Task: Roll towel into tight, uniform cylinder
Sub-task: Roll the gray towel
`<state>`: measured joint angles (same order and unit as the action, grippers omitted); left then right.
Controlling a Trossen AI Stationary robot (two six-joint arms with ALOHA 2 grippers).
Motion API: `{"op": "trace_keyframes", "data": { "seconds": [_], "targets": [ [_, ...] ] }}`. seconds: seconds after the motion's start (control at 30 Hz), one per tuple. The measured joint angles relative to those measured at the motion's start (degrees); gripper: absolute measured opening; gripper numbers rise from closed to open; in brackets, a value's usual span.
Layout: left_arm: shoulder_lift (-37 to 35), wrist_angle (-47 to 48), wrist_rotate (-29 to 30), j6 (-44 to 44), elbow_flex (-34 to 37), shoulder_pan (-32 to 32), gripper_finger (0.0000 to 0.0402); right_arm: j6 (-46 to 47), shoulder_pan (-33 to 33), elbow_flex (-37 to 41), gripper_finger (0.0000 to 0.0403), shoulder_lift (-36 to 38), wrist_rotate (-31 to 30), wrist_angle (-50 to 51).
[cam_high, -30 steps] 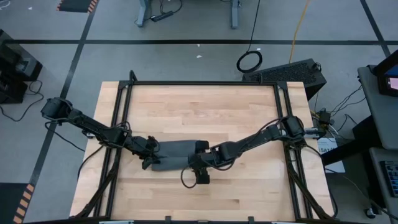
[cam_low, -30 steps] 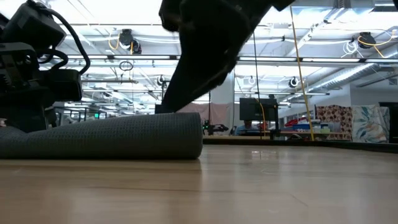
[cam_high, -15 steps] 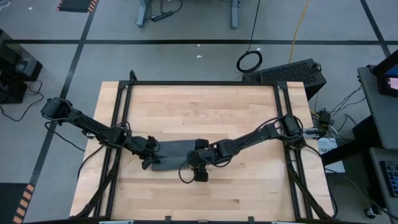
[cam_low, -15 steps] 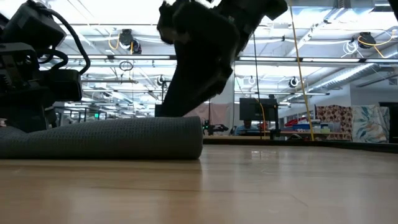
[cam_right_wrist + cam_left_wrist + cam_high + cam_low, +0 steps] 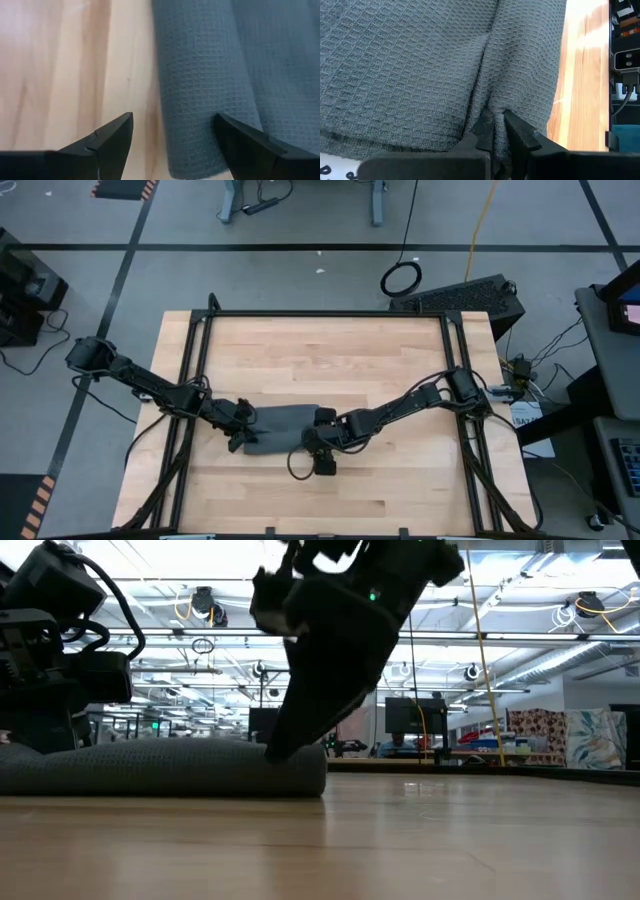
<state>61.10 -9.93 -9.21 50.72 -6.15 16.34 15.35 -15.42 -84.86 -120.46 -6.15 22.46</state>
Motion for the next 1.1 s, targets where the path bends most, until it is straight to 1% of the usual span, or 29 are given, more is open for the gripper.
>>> {"op": "trace_keyframes", "data": {
  "seconds": [0.2,0.27,0.33,0.47,0.6,0.73,0.8,0.83,0.93,1.07,1.1],
  "targets": [
    [0.0,0.0,-0.1,0.0,0.0,0.0,0.0024,-0.1,1.8,0.0,0.0273,-1.3,0.2,-0.5],
    [0.0,-0.2,-0.4,0.0,0.0,0.0,0.0024,-0.2,2.5,0.0,0.0266,-1.8,1.0,-0.6],
    [0.0,-0.3,-0.5,0.0,0.1,0.0,0.0029,-0.2,3.2,0.0,0.0249,-2.1,2.5,-0.5],
    [0.0,-0.5,-0.5,1.4,0.1,0.0,0.0060,-0.6,3.9,-0.1,0.0196,-3.0,4.6,-0.7],
    [-0.6,-0.2,-1.1,4.2,-1.0,0.0,0.0088,-0.7,4.3,-0.2,0.0123,-3.7,7.9,-1.3],
    [-2.4,1.5,-3.2,4.3,-2.9,0.0,0.0103,0.9,4.3,-0.2,0.0045,-3.7,11.7,-1.5],
    [-4.0,3.3,-5.1,4.0,-3.9,-0.1,0.0105,1.7,4.7,-0.2,0.0017,-3.8,14.6,-1.6],
    [-5.0,4.8,-6.1,3.6,-4.6,-0.1,0.0105,2.3,4.9,-0.2,0.0012,-3.8,15.9,-1.6],
    [-8.4,10.3,-9.8,1.7,-6.6,-0.1,0.0106,5.5,6.0,-0.1,0.0019,-3.9,19.4,-1.6],
    [-14.2,21.7,-10.1,-0.4,-9.3,0.0,0.0107,8.7,8.1,0.0,0.0013,-3.9,25.6,-1.5],
    [-15.8,23.3,-9.9,-1.5,-10.1,0.1,0.0107,9.4,8.6,0.0,0.0010,-3.9,27.2,-1.4]
  ]
}}
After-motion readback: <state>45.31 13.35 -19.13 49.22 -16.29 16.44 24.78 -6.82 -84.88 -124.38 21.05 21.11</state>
